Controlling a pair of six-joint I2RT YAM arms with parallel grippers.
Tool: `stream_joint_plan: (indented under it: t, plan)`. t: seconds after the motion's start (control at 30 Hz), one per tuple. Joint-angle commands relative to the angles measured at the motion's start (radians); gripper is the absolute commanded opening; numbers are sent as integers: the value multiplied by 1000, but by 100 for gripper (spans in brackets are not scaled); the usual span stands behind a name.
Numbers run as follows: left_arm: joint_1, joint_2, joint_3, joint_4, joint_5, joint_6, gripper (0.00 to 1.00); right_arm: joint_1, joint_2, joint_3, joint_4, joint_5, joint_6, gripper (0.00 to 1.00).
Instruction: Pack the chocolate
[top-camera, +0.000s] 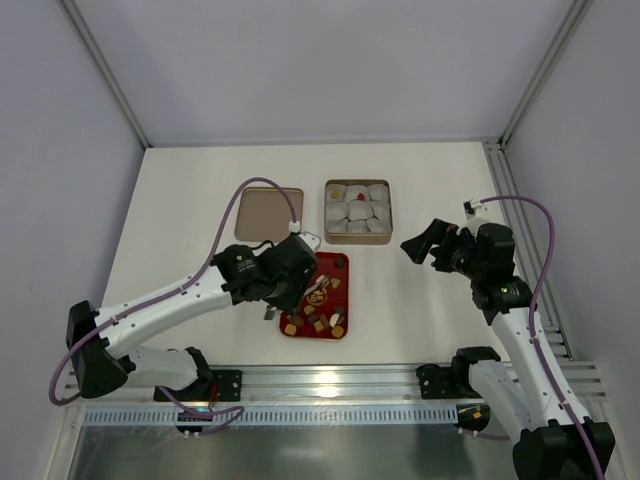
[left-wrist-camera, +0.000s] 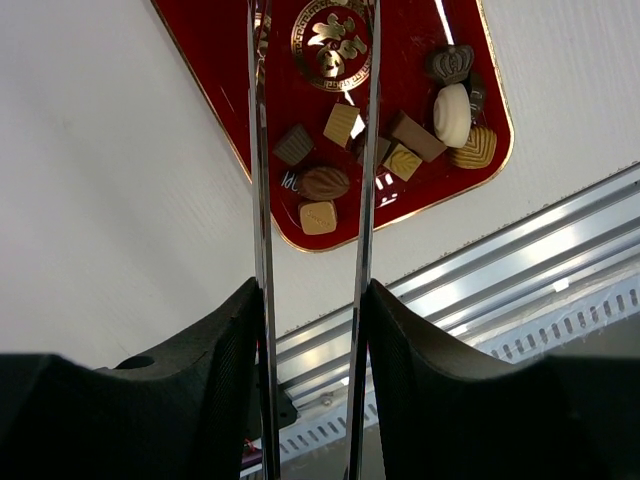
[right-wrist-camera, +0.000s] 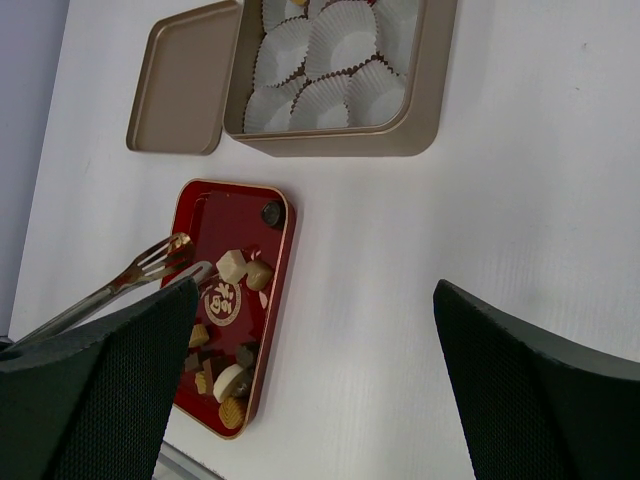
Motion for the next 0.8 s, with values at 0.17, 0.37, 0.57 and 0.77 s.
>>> stream_joint_plan:
  t: [0.17, 0.37, 0.57, 0.77]
  plan:
    - [-8, 53, -10, 89, -4, 41, 45, 4, -14, -5, 21, -7, -18, 100]
    - [-8, 88, -10, 98, -26, 53, 45, 2, -16, -6, 22, -7, -20, 100]
    - [-8, 105, -13, 109, -12, 61, 43, 4, -16, -8, 22, -7, -21, 100]
    - [-8, 113, -14, 100, -3, 67, 38, 2, -11, -9, 24, -7, -18, 100]
